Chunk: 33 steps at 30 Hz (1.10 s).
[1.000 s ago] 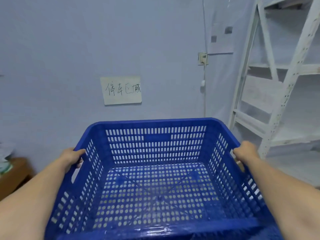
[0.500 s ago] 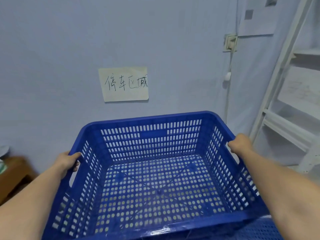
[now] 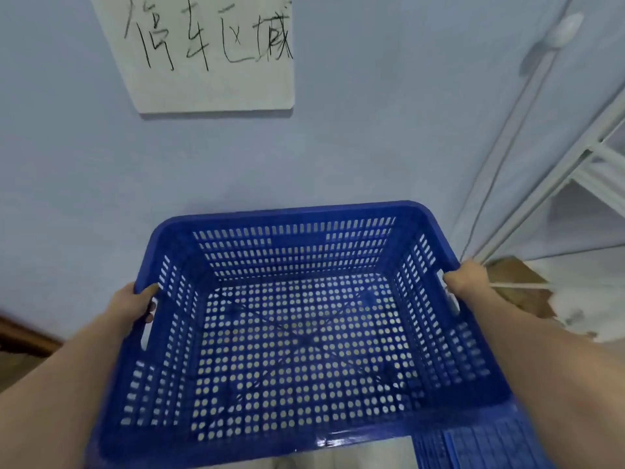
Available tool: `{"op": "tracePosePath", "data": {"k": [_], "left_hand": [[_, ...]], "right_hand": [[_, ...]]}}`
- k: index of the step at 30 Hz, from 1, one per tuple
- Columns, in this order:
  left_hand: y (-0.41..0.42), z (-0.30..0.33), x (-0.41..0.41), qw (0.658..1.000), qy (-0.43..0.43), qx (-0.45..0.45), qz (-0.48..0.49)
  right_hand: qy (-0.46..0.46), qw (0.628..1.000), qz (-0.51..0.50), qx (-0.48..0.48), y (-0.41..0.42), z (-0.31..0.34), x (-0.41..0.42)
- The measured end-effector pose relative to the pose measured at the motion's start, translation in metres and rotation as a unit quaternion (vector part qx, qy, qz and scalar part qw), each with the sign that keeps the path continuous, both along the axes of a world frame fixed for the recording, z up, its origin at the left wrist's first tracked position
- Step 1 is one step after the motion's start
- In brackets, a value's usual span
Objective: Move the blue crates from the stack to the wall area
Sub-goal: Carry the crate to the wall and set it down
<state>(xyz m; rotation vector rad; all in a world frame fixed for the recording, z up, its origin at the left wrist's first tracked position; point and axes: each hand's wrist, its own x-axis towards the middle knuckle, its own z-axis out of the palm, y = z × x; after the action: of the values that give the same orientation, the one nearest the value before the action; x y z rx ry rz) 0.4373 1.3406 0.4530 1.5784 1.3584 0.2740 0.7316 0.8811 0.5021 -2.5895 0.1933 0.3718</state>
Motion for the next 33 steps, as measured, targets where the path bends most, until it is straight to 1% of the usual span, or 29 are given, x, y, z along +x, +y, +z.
{"op": "tracePosePath", "data": {"k": [3,6,9,12,14,16,19,24,27,33], "left_hand": [[0.006,-0.042,0.008,1.000,0.021,-0.018,0.001],[0.000,-0.094,0.009,0.998,0.045,-0.035,-0.004],[-0.011,-0.152,0.003,0.996,0.072,-0.055,0.024],[-0.018,-0.208,-0.001,0.990,0.095,-0.092,0.044],[-0.020,-0.245,-0.003,0.987,0.112,-0.108,0.049],[-0.023,-0.277,-0.001,0.983,0.124,-0.126,0.056],[-0.025,-0.320,0.012,0.980,0.120,-0.139,0.073],[-0.020,-0.388,0.028,0.974,0.126,-0.162,0.098],[-0.015,-0.421,0.037,0.968,0.127,-0.185,0.113],[-0.005,-0.473,0.046,0.964,0.123,-0.196,0.128]], "right_hand": [[0.037,0.999,-0.022,0.005,0.008,-0.043,0.002],[0.070,0.994,-0.077,0.017,0.016,-0.099,0.005],[0.123,0.986,-0.111,0.000,0.022,-0.157,0.005],[0.171,0.974,-0.146,0.018,0.020,-0.216,0.004],[0.194,0.962,-0.189,0.039,0.020,-0.256,0.007],[0.219,0.942,-0.242,0.080,0.024,-0.294,0.007],[0.254,0.918,-0.282,0.117,0.027,-0.346,0.013],[0.292,0.909,-0.278,0.105,0.036,-0.421,0.033],[0.278,0.915,-0.274,0.102,0.034,-0.464,0.043],[0.265,0.913,-0.282,0.129,0.045,-0.511,0.054]]}}
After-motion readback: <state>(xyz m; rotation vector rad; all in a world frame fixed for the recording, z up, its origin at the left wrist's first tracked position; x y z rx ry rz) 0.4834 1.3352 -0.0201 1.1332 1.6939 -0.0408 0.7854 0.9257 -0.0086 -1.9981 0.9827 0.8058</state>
